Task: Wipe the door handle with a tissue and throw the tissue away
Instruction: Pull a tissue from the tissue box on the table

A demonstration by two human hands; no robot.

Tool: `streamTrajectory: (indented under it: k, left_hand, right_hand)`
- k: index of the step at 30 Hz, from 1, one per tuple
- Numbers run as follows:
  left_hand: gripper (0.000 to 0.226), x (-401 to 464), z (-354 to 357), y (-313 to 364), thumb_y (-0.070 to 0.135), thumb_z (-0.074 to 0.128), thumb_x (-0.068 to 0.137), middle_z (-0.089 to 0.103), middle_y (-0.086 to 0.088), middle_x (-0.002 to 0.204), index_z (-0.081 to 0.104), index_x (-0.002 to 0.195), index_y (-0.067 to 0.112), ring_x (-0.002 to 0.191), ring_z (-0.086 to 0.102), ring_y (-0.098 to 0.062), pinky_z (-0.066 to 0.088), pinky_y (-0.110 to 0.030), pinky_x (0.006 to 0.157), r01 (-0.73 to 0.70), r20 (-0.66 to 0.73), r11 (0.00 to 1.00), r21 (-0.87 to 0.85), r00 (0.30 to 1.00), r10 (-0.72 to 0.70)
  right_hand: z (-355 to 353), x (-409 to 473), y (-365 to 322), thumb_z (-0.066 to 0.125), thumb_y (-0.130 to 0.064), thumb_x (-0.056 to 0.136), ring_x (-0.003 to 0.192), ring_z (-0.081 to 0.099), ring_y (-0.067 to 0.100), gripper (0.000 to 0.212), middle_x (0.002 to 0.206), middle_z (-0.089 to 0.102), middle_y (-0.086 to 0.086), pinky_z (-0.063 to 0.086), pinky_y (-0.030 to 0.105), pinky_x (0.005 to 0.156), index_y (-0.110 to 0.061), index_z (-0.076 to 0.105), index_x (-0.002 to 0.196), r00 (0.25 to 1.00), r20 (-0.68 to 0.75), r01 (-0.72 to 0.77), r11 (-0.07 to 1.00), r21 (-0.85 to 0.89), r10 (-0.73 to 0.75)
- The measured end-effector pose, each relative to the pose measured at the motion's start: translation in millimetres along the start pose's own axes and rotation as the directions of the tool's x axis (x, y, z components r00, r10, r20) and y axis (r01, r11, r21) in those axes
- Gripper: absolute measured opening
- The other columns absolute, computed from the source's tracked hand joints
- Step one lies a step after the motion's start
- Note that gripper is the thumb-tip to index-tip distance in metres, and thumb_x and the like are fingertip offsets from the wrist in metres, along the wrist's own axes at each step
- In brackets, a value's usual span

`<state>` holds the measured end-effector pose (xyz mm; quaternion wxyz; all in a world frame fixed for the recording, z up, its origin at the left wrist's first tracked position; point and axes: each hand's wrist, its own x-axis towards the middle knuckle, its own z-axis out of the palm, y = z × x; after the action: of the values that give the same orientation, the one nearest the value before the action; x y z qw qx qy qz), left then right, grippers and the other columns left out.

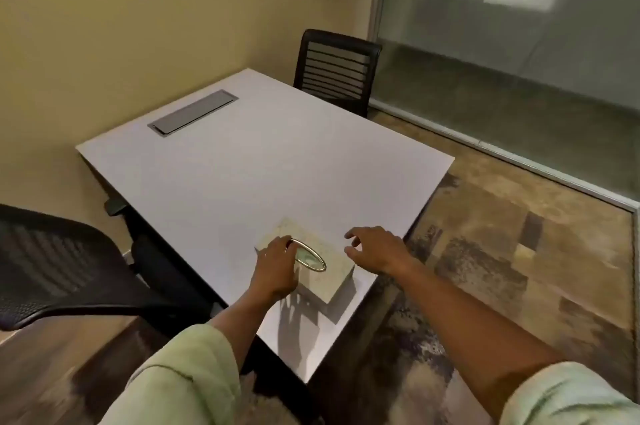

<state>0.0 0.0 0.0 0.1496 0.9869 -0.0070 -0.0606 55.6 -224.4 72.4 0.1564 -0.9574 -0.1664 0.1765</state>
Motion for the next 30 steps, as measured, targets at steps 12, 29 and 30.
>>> streamTrajectory:
  k: [12, 29, 30]
  left_hand:
    - [0.061, 7.9, 38.1, -53.1, 0.025, 0.063, 0.086, 0.031, -0.010, 0.158, 0.044, 0.144, 0.019, 0.146, 0.027, -0.034, 0.031, -0.047, 0.117, 0.062, 0.165, 0.991, 0.116, 0.983, -0.081]
    - [0.058, 19.1, 50.6, -53.9, 0.040, 0.036, 0.096, 0.020, -0.014, 0.163, 0.032, 0.153, 0.032, 0.150, 0.013, -0.040, 0.013, -0.055, 0.121, -0.015, 0.150, 0.998, 0.062, 0.989, 0.006]
    - [0.056, 20.5, 51.4, -53.5, 0.043, 0.032, 0.096, 0.021, -0.016, 0.161, 0.032, 0.152, 0.033, 0.148, 0.015, -0.042, 0.016, -0.056, 0.120, -0.023, 0.149, 0.997, 0.079, 0.989, 0.011]
  right_hand:
    - [48.2, 57.9, -43.0, 0.052, -0.041, 0.092, 0.111, 0.062, 0.019, 0.040, 0.125, 0.067, -0.006, 0.050, 0.035, 0.085, -0.032, 0.059, 0.131, 0.993, 0.112, 0.043, 0.998, -0.048, -0.038]
    - [102.9, 98.1, -36.0, 0.055, -0.031, 0.095, 0.123, 0.041, 0.029, 0.028, 0.135, 0.053, 0.003, 0.040, 0.038, 0.092, -0.031, 0.074, 0.115, 0.993, -0.006, 0.108, 0.929, -0.355, -0.117]
    - [103.9, 100.8, -36.3, 0.057, -0.033, 0.094, 0.124, 0.040, 0.029, 0.027, 0.137, 0.052, 0.002, 0.040, 0.037, 0.092, -0.031, 0.075, 0.114, 0.991, -0.007, 0.121, 0.924, -0.363, -0.132]
